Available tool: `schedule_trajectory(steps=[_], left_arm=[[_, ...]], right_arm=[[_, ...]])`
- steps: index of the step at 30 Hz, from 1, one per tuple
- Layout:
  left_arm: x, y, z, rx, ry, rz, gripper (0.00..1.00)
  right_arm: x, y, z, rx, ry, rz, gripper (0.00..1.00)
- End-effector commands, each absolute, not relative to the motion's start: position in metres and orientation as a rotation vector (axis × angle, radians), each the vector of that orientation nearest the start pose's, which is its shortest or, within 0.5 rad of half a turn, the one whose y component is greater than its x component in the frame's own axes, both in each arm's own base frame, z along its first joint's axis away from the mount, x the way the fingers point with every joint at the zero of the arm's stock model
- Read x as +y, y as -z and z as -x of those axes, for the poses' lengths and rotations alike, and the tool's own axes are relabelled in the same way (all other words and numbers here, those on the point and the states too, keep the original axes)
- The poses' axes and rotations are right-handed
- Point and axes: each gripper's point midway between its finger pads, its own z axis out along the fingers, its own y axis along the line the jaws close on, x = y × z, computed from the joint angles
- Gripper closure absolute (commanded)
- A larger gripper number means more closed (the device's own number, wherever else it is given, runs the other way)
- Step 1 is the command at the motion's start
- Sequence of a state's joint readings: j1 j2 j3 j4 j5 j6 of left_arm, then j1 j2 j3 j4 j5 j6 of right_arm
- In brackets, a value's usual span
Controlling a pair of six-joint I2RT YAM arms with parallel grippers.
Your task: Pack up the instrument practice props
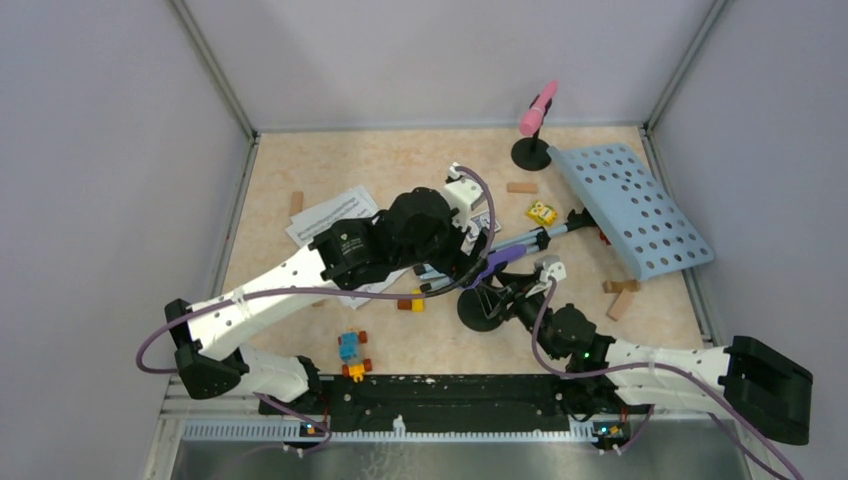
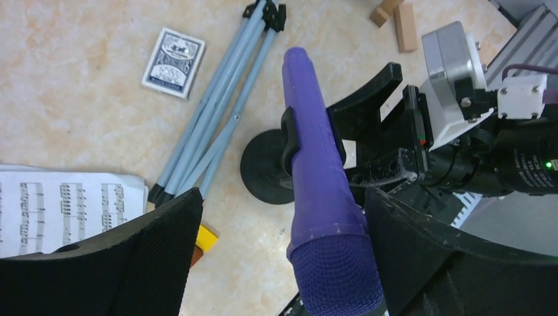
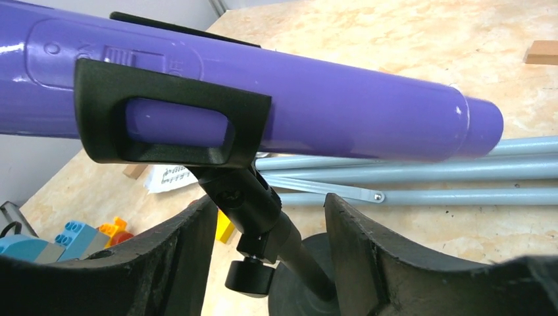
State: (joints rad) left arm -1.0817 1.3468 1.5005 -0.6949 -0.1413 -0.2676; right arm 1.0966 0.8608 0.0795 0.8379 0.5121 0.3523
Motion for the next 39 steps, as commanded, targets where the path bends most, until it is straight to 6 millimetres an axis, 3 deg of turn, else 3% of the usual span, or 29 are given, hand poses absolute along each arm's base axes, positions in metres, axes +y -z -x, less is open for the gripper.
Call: schedule_trajectory(steps=[1, 7, 12, 24, 27, 30, 36, 38, 39], left_arm=[[-0.334, -0.291, -0.179, 2.115, 0.67, -0.845, 0.05], [-0.343, -0.275, -0.17, 2.205, 0.676, -0.929, 0.06], [-0.347, -0.253, -0.164, 2.284, 0.666, -0.991, 0.14], [-0.35, -0.252, -0.158, 2.289, 0.709, -1.004, 0.74], [-0.352, -0.252, -0.157, 2.288, 0.724, -1.0, 0.9], [-0.352, -0.25, -0.156, 2.293, 0.73, -1.005, 0.99], [-0.351, -0.249, -0.154, 2.302, 0.732, -1.0, 1.0], [-0.349, -0.248, -0.154, 2.308, 0.729, -0.996, 1.0], [-0.348, -0.247, -0.154, 2.31, 0.727, -0.991, 1.0]], right_arm=[[0.238, -0.182, -0.207, 1.511, -0.804, 0.111, 0.41], [0.238, -0.18, -0.208, 1.52, -0.794, 0.112, 0.48], [0.237, -0.178, -0.209, 1.531, -0.785, 0.108, 0.54], [0.236, -0.183, -0.211, 1.504, -0.773, 0.106, 0.64], [0.239, -0.189, -0.212, 1.472, -0.766, 0.13, 0.57], [0.243, -0.196, -0.212, 1.433, -0.747, 0.185, 0.52], [0.251, -0.212, -0.215, 1.383, -0.725, 0.237, 0.55], [0.253, -0.213, -0.215, 1.382, -0.715, 0.254, 0.64], [0.253, -0.214, -0.215, 1.381, -0.714, 0.256, 0.73]])
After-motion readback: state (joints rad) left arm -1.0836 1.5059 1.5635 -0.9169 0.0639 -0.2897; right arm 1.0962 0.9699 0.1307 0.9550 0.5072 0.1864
